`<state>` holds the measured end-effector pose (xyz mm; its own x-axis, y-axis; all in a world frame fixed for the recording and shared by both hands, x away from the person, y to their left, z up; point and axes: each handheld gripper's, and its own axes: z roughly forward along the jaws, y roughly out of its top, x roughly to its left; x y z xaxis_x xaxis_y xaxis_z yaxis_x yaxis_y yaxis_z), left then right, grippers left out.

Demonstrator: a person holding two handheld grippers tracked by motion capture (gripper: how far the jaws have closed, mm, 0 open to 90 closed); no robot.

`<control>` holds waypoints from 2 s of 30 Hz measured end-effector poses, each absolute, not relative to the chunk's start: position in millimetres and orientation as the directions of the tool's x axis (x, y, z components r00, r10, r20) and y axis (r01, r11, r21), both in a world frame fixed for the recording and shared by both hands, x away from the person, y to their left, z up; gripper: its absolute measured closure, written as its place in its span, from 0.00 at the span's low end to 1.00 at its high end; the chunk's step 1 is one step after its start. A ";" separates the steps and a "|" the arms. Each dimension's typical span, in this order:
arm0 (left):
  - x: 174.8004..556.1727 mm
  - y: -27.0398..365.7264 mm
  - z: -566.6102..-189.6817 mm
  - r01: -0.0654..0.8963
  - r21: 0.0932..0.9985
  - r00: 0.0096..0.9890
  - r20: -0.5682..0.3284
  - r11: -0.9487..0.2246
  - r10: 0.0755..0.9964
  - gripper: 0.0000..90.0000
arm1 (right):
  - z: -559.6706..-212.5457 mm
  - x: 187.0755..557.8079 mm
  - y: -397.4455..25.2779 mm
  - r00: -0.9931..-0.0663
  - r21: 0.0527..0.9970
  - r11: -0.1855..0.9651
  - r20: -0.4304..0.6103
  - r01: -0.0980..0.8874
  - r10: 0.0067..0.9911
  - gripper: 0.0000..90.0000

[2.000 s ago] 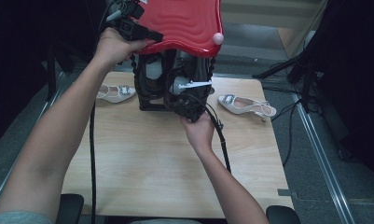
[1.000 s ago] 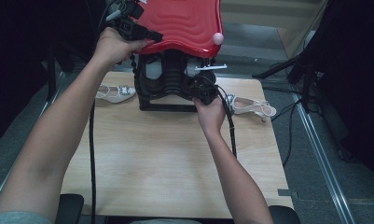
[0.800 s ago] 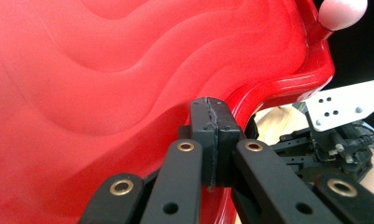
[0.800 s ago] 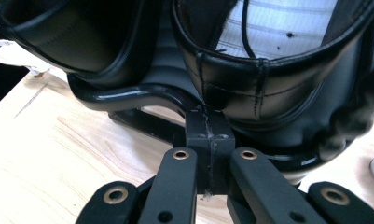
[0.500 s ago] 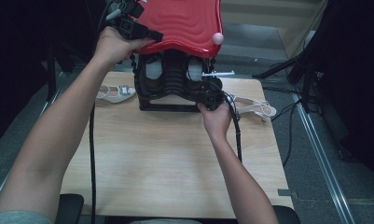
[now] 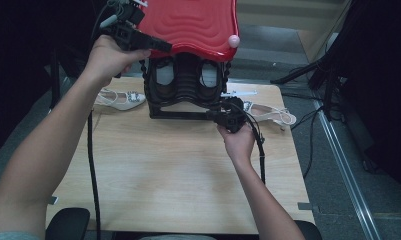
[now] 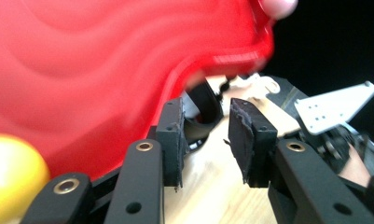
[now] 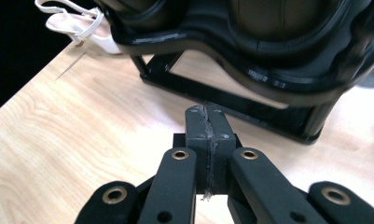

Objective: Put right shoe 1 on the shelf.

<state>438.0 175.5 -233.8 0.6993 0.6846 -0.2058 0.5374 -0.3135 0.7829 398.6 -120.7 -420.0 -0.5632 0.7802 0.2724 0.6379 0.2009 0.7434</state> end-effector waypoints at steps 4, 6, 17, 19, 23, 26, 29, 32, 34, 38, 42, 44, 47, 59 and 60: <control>425.6 180.4 -249.5 0.540 0.782 0.707 -0.222 -0.311 0.671 0.69 | -430.5 395.6 -126.2 -0.549 0.729 0.164 0.329 0.665 0.768 1.00; 421.1 183.4 -258.1 0.543 0.781 0.706 -0.225 -0.309 0.671 0.68 | -436.1 394.0 -127.8 -0.544 0.722 0.166 0.329 0.672 0.772 1.00; 409.9 195.9 -296.5 0.579 0.758 0.686 -0.254 -0.300 0.682 0.64 | -463.2 384.5 -140.4 -0.507 0.685 0.117 0.402 0.719 0.763 0.94; 407.9 195.8 -303.5 0.582 0.753 0.686 -0.252 -0.307 0.683 0.63 | -466.1 381.8 -140.2 -0.499 0.688 0.130 0.370 0.714 0.784 0.94; 404.3 196.7 -319.2 0.585 0.744 0.692 -0.250 -0.323 0.677 0.62 | -471.5 378.2 -144.8 -0.513 0.690 0.130 0.384 0.712 0.767 0.91; 403.9 199.2 -331.6 0.602 0.733 0.684 -0.269 -0.316 0.678 0.62 | -475.3 375.6 -147.9 -0.530 0.686 0.150 0.383 0.712 0.756 0.88; 403.6 201.8 -343.0 0.611 0.728 0.680 -0.281 -0.312 0.678 0.62 | -478.5 372.9 -152.0 -0.538 0.682 0.153 0.397 0.715 0.744 0.84; 402.5 204.5 -353.6 0.615 0.723 0.675 -0.276 -0.315 0.684 0.62 | -482.2 371.0 -157.8 -0.543 0.682 0.143 0.419 0.717 0.728 0.77; 402.0 207.1 -360.4 0.623 0.719 0.669 -0.287 -0.307 0.685 0.62 | -483.8 369.8 -162.0 -0.548 0.682 0.150 0.416 0.716 0.725 0.75; 400.1 213.0 -371.7 0.638 0.710 0.653 -0.295 -0.298 0.697 0.62 | -487.2 366.5 -169.9 -0.560 0.685 0.160 0.413 0.711 0.718 0.74; 398.4 218.3 -382.3 0.647 0.700 0.644 -0.290 -0.301 0.708 0.62 | -492.9 366.4 -177.6 -0.555 0.660 0.153 0.457 0.735 0.695 0.71; 397.5 221.1 -387.0 0.651 0.702 0.639 -0.299 -0.291 0.709 0.62 | -494.5 367.3 -180.2 -0.548 0.649 0.149 0.471 0.746 0.691 0.73; 397.0 223.2 -395.0 0.650 0.693 0.641 -0.280 -0.312 0.715 0.62 | -494.9 367.5 -182.4 -0.546 0.655 0.145 0.463 0.741 0.698 0.72; 402.3 238.3 -417.2 0.666 0.685 0.627 -0.301 -0.294 0.719 0.63 | -494.9 364.6 -189.0 -0.510 0.679 0.101 0.436 0.727 0.741 0.66; 403.5 239.9 -418.4 0.666 0.686 0.625 -0.299 -0.293 0.721 0.63 | -494.6 364.8 -191.1 -0.500 0.684 0.087 0.435 0.725 0.749 0.68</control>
<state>403.5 239.9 -418.4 0.6249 0.7214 -0.2987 0.6659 -0.2927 0.6862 364.8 -191.1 -494.6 -0.5001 0.7489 0.4348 0.7247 0.0870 0.6835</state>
